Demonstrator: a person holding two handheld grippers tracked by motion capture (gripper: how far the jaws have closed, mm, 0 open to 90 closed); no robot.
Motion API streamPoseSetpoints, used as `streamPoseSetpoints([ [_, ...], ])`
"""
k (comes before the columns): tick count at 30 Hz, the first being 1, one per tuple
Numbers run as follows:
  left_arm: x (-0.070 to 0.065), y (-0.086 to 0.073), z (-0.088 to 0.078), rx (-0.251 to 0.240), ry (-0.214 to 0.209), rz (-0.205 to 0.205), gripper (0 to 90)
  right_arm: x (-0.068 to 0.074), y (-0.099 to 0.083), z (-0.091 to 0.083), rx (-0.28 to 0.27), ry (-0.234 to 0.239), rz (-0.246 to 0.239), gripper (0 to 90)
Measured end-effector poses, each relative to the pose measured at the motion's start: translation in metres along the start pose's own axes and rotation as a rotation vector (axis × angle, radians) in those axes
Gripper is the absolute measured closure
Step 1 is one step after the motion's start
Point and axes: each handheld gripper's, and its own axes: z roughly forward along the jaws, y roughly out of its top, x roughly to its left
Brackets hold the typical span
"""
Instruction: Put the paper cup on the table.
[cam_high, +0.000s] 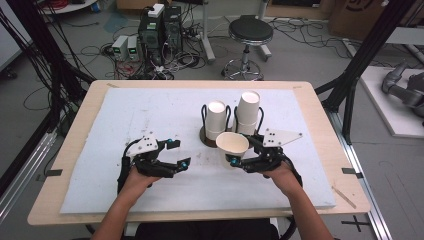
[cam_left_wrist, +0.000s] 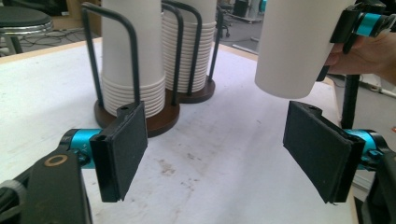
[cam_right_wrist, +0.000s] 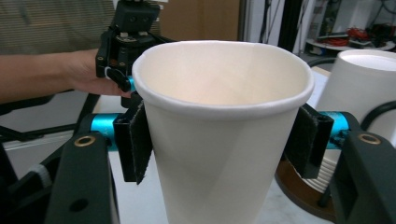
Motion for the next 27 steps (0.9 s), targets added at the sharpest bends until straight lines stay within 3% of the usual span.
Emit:
streamPoseSetpoints([
  [8, 0.01, -0.004, -0.01, -0.004, 0.032, -0.006, 22.0, -0.005, -0.009, -0.022, 0.006, -0.072, -0.012, 34.6],
  [13, 0.016, -0.009, -0.013, -0.021, 0.046, -0.022, 22.0, -0.013, -0.013, -0.047, -0.033, -0.128, -0.001, 34.6],
  [21, 0.019, -0.009, -0.019, -0.049, 0.069, -0.027, 22.0, -0.033, -0.028, -0.088, -0.077, -0.292, 0.03, 34.5],
  [27, 0.02, -0.01, -0.019, -0.044, 0.065, -0.028, 22.0, -0.044, -0.035, -0.101, -0.084, -0.394, 0.056, 34.5],
])
